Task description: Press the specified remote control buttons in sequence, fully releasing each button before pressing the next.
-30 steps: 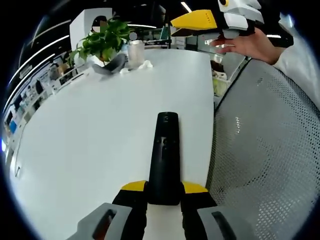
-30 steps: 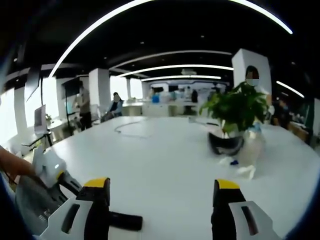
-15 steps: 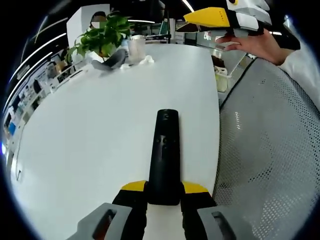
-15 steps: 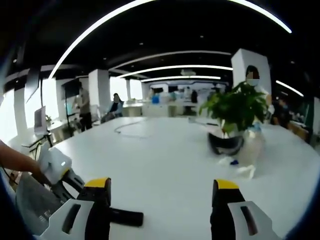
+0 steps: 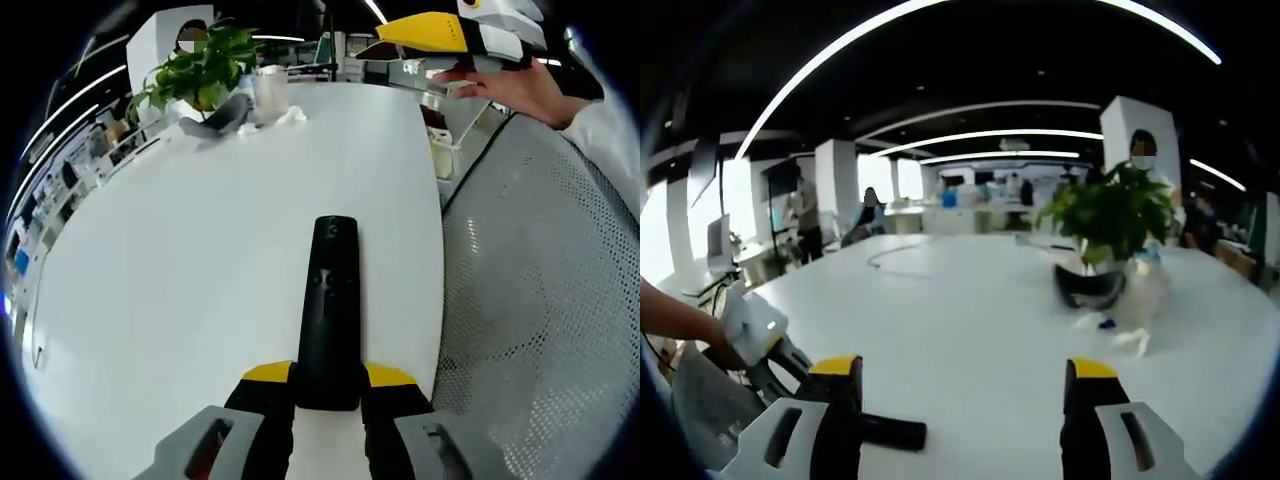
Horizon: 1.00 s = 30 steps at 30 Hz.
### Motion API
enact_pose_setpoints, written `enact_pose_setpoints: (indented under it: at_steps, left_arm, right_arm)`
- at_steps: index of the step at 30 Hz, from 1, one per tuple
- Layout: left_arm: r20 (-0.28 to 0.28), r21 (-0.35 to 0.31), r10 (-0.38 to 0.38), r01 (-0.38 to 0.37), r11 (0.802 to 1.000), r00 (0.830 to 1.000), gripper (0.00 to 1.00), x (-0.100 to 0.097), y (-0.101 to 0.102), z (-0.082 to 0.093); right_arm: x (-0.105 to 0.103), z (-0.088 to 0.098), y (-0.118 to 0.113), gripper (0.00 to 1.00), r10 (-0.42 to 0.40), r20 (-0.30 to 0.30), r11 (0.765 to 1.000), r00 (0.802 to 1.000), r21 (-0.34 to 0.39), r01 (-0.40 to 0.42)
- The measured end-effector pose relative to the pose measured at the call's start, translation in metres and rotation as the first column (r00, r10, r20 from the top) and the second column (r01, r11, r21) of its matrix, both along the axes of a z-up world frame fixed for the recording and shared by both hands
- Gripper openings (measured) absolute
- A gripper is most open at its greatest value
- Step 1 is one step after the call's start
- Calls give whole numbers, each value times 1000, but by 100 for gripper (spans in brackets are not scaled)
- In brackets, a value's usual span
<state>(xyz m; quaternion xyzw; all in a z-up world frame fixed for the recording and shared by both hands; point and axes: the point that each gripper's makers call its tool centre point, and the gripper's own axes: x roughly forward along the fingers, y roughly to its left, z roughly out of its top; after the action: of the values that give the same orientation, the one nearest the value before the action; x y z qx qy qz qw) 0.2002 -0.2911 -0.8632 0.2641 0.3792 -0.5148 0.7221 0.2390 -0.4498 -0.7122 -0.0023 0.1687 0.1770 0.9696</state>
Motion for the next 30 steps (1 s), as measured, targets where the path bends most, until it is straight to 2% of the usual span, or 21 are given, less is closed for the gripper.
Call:
enact_pose_setpoints:
  at_steps: [30]
  left_arm:
    - [-19, 57, 29, -28, 998, 999, 24, 34, 5, -1]
  right_arm:
    - [1, 0, -1, 80, -6, 0, 1000, 1000, -1, 6]
